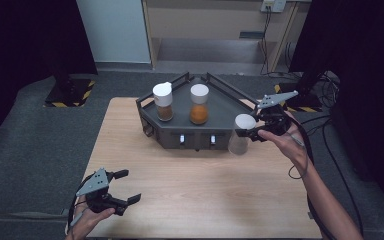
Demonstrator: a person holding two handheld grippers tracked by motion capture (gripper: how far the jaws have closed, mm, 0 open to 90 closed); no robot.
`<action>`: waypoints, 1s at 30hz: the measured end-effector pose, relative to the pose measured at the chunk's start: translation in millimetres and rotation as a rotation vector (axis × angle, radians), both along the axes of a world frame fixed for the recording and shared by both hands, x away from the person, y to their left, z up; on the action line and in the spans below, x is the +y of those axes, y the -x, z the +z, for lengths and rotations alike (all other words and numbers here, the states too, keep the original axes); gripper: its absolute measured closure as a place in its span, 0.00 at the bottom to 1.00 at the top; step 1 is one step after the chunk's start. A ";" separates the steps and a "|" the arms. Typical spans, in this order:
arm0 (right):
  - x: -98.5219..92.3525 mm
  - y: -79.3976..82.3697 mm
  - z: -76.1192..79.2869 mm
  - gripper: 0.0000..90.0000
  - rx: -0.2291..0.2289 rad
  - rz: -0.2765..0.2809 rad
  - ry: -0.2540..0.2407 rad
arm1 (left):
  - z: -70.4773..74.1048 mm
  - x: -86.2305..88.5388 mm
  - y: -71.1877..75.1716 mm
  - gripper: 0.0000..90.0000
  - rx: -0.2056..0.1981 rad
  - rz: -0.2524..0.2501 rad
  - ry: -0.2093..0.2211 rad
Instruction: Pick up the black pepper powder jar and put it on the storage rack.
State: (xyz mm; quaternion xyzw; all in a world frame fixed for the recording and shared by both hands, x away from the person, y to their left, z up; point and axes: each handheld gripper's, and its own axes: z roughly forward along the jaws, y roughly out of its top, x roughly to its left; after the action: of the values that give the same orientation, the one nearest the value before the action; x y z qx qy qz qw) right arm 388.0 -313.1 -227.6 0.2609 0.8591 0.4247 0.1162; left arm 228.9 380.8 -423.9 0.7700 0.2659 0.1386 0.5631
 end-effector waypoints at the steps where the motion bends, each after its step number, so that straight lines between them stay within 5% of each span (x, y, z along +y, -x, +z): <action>1: 0.8 -1.1 1.9 0.38 0.000 -0.002 0.000 | 0.0 0.1 0.0 0.03 0.000 0.000 0.000; 16: 14.8 -19.7 28.7 0.38 -0.011 -0.029 -0.003 | -0.2 0.6 0.4 0.03 0.000 0.001 0.003; 30: 33.9 -37.8 38.5 0.38 -0.010 -0.098 0.007 | -0.5 1.1 0.6 0.03 0.000 0.001 0.005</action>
State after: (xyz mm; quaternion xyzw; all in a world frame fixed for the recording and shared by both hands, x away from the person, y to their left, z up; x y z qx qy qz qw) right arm 425.8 -279.3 -189.2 0.3001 0.8462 0.4167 0.1424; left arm 228.3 381.9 -424.3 0.7685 0.2667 0.1385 0.5648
